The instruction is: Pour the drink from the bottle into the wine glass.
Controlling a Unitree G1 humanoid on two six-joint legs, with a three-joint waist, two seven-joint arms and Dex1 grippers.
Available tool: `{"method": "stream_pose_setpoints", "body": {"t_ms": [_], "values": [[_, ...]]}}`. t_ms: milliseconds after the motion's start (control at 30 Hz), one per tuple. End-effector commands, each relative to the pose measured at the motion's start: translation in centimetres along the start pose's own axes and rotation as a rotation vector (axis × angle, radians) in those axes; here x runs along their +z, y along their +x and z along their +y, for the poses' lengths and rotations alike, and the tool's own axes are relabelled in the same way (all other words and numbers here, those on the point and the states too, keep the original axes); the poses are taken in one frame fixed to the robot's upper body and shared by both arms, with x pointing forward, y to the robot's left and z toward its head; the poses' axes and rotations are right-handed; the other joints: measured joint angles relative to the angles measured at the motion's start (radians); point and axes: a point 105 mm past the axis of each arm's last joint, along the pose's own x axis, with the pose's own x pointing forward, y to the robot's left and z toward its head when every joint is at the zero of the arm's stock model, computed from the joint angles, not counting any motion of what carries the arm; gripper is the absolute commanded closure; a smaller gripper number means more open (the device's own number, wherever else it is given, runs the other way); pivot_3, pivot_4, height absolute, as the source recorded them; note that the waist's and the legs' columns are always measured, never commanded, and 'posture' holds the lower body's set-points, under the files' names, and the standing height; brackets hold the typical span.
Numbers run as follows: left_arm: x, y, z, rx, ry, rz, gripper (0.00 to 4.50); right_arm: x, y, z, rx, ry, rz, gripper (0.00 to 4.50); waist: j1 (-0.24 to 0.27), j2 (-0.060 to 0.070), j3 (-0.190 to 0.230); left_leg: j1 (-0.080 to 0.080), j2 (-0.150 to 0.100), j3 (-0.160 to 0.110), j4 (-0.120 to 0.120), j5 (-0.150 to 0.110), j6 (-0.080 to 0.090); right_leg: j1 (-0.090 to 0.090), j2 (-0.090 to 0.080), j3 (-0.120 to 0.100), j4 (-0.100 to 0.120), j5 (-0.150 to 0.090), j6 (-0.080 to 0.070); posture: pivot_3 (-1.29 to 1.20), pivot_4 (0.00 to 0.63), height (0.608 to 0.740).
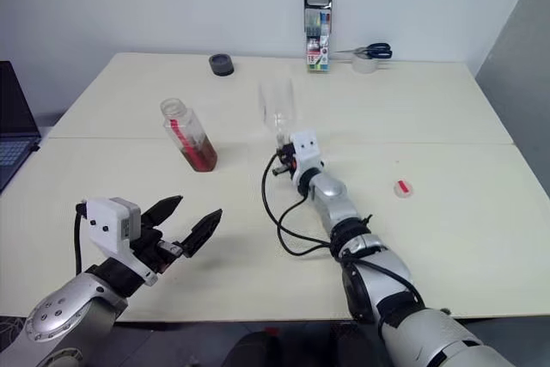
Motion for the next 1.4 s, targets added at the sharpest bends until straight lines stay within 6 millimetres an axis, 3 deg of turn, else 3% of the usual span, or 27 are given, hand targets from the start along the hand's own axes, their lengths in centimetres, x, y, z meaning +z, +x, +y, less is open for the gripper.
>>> {"method": "stream_pose_setpoints", "body": {"t_ms": [33, 133, 233, 367, 567, 733, 1000, 1167, 1267, 1400], "values": [[0.9, -0.3, 0.0, 0.000, 0.034, -0.037, 0.00, -1.8, -0.5, 0.2, -0.003, -0.125, 0.072, 4.42, 0.000, 0.000, 0.000, 0.000, 0.000, 0.000, 0.000, 0.000, 0.000, 0.000, 0.000, 0.000, 0.000, 0.000, 0.000, 0.00, 0.150, 0.740], [0.6, -0.3, -0.1, -0.004, 0.032, -0.030, 0.00, -4.0, -1.3, -0.2, -0.016, -0.162, 0.165, 4.42, 0.000, 0.000, -0.004, 0.002, 0.000, 0.000, 0.000, 0.000, 0.000, 0.001, 0.000, 0.000, 0.000, 0.000, 0.000, 0.00, 0.150, 0.740], [0.5, -0.2, -0.1, -0.006, 0.030, -0.029, 0.00, -4.4, -1.7, -0.4, -0.017, -0.162, 0.179, 4.42, 0.001, 0.000, -0.006, 0.002, 0.000, 0.000, -0.001, 0.000, 0.000, 0.002, 0.000, 0.000, 0.000, 0.000, 0.000, 0.00, 0.150, 0.740], [0.4, 0.0, 0.1, -0.007, 0.031, -0.030, 0.00, -3.8, -1.6, -0.8, -0.022, -0.148, 0.163, 4.42, 0.001, 0.000, -0.007, 0.004, 0.000, 0.000, 0.000, -0.001, 0.002, 0.003, 0.000, 0.000, 0.000, 0.000, 0.000, 0.00, 0.150, 0.740], [0.5, 0.5, -0.1, -0.013, 0.026, -0.045, 0.00, -0.9, -0.5, -0.5, -0.013, -0.084, 0.058, 4.42, 0.001, 0.000, -0.006, 0.011, 0.000, -0.001, -0.003, -0.002, 0.003, 0.011, 0.000, -0.001, -0.003, 0.000, 0.000, 0.00, 0.150, 0.740], [0.6, 0.9, -0.3, -0.029, 0.028, -0.052, 0.00, -1.5, -0.4, 0.2, 0.010, -0.073, 0.079, 4.42, 0.000, 0.001, -0.006, 0.012, 0.000, -0.001, -0.003, -0.002, 0.003, 0.012, 0.000, -0.001, -0.003, 0.000, 0.000, 0.00, 0.150, 0.740], [0.5, 1.5, -0.5, -0.048, 0.021, -0.046, 0.00, -1.7, -0.7, 0.6, 0.050, -0.113, 0.064, 1.80, 0.000, 0.002, -0.005, 0.012, 0.000, -0.001, -0.004, -0.002, 0.003, 0.011, 0.000, -0.001, -0.003, -0.001, -0.001, 0.00, 0.150, 0.740], [0.5, 2.3, -0.6, -0.049, 0.010, -0.051, 0.00, -1.4, -1.4, -0.4, 0.048, -0.125, 0.038, 0.03, 0.000, 0.002, -0.005, 0.012, 0.000, -0.001, -0.004, -0.002, 0.003, 0.011, 0.000, -0.001, -0.003, -0.001, -0.001, 0.00, 0.150, 0.740], [0.4, 2.8, 0.0, -0.017, 0.003, -0.061, 0.00, -0.7, -2.7, -1.4, 0.051, -0.142, -0.002, 0.03, 0.002, 0.002, -0.005, 0.011, 0.000, -0.001, -0.004, -0.002, 0.003, 0.011, 0.000, -0.001, -0.003, -0.001, -0.001, 0.00, 0.150, 0.740], [-0.4, 3.7, 2.2, 0.111, -0.002, -0.070, 0.00, 1.8, -6.7, -1.8, 0.106, -0.175, -0.055, 0.03, 0.007, 0.003, -0.004, 0.010, 0.000, -0.003, -0.004, -0.002, 0.004, 0.011, 0.000, -0.002, -0.005, -0.001, 0.000, 0.00, 0.150, 0.740]]}}
